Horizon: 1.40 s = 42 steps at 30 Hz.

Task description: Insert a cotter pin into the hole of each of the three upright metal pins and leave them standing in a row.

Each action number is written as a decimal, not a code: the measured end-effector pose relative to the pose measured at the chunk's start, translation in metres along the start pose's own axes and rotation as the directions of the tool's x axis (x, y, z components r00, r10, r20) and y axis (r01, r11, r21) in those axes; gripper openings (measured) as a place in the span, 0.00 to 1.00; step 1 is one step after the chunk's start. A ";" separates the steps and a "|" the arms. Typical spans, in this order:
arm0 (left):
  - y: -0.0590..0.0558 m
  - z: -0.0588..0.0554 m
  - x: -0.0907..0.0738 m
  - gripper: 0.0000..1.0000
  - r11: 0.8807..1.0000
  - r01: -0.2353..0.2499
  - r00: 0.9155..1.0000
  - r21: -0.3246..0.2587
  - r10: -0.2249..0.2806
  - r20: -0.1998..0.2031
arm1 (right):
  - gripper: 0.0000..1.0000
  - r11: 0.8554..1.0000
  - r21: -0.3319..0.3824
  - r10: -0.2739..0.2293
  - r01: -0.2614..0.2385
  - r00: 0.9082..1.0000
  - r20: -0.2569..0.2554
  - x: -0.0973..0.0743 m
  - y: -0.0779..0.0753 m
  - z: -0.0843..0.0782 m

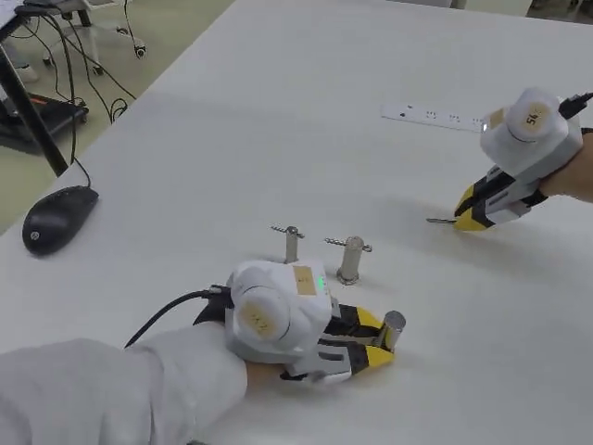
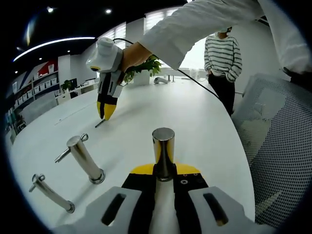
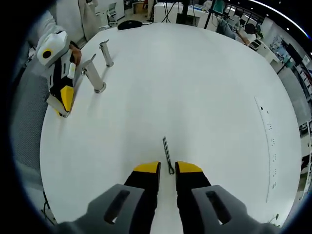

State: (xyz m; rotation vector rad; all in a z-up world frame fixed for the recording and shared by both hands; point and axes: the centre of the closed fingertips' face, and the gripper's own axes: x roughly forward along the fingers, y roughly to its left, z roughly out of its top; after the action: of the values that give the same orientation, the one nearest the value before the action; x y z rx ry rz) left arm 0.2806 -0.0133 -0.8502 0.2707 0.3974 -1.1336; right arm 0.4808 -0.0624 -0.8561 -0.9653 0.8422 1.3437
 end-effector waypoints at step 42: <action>-0.008 0.015 -0.020 0.45 0.998 0.034 0.999 -0.059 -0.033 0.019 | 0.04 1.000 0.019 0.007 -0.007 1.000 -0.006 -0.009 0.017 -0.005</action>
State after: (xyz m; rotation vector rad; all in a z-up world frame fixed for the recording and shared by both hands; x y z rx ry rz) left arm 0.2688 -0.0058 -0.8280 0.2020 0.4205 -1.1543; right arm 0.4639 -0.0710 -0.8511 -0.9527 0.8619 1.3370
